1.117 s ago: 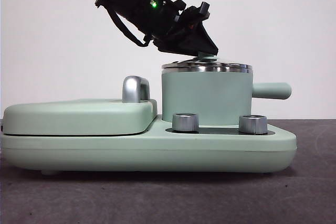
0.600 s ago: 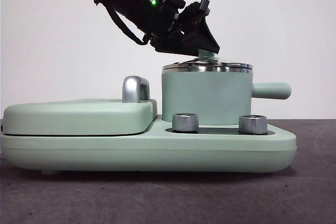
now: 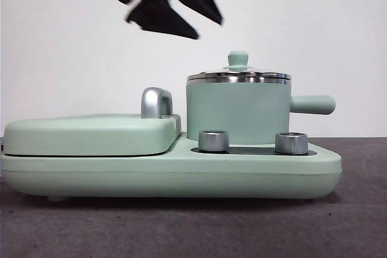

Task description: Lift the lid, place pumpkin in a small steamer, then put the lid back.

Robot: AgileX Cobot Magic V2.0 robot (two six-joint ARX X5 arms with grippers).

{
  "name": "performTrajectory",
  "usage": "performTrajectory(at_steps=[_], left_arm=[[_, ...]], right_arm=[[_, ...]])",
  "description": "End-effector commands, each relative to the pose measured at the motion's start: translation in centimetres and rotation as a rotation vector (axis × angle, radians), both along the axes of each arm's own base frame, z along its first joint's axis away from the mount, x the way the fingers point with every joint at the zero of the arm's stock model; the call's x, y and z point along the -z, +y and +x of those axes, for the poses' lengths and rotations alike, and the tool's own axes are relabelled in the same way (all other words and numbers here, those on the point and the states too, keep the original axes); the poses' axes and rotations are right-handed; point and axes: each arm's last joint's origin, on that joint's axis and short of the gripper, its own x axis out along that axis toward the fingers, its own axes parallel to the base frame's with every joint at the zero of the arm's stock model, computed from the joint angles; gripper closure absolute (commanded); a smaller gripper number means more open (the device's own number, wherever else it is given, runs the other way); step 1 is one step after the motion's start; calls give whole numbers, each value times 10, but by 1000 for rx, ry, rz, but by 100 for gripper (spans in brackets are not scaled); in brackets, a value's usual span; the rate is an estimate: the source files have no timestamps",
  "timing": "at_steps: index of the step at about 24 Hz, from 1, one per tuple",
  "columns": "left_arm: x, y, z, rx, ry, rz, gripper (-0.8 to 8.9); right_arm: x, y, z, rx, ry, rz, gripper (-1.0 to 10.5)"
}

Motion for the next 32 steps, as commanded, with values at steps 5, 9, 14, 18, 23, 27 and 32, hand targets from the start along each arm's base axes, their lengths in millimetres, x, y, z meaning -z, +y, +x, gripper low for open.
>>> performTrajectory(at_steps=[5, 9, 14, 18, 23, 27, 32], left_arm=[[-32, 47, -25, -111, 78, -20, 522], [-33, 73, -45, -160, 95, -11, 523], [-18, 100, -69, -235, 126, -41, 523], [0, 119, -91, -321, 158, -60, 523], [14, 138, -119, -411, 190, -110, 523], [13, 146, -134, -489, 236, -115, 524], [11, 149, -143, -485, 236, -108, 543]], right_arm=[[2, 7, 9, -55, 44, 16, 537], [7, 17, 26, -93, 70, -3, 537], [9, 27, 43, -126, 60, -6, 537], [12, 33, 53, -149, 60, 12, 537], [15, 39, 62, -183, 69, 34, 537], [14, 40, 64, -182, 59, 42, 537], [14, 40, 63, -181, 61, 40, 545]])
